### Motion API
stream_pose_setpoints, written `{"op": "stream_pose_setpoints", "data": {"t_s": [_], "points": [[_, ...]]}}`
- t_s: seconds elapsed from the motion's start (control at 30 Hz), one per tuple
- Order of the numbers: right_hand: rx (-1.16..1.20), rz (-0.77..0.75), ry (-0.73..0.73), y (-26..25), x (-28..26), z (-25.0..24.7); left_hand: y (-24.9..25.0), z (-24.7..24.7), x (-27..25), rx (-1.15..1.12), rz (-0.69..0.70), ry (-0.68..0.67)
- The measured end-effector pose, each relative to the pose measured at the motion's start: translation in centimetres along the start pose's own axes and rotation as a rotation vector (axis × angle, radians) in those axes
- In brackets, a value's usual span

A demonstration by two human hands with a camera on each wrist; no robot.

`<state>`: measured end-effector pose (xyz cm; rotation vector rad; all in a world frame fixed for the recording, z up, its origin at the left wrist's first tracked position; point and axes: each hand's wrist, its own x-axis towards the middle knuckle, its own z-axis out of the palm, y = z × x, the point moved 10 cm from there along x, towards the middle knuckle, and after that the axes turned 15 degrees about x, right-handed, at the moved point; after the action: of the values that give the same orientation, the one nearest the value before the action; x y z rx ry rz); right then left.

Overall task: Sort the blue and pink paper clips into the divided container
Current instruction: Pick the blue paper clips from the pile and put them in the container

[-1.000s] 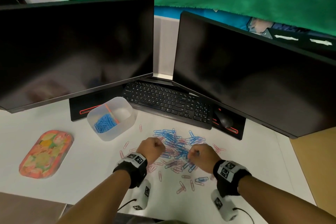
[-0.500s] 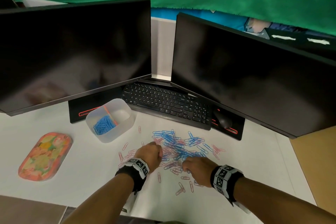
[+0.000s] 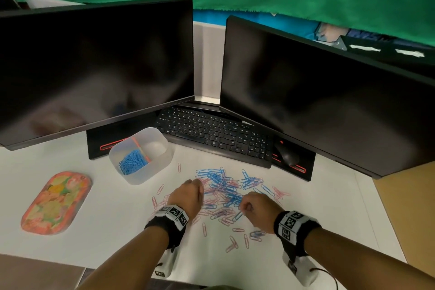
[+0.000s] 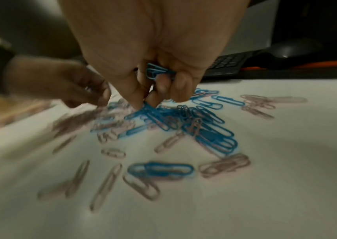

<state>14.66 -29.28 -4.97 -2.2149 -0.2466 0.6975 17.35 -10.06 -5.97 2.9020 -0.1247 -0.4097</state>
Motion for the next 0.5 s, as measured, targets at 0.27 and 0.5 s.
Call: {"op": "stream_pose_setpoints", "data": {"t_s": [0.27,0.5], "points": [[0.474,0.14,0.152,0.4,0.7,-3.2,1.9,1.6,-0.5,0.089,0.158,-0.125],[0.922,0.31,0.212,2.2,0.8,-3.0,2.2,1.3,-0.3,0.156,0.174,-0.116]]}}
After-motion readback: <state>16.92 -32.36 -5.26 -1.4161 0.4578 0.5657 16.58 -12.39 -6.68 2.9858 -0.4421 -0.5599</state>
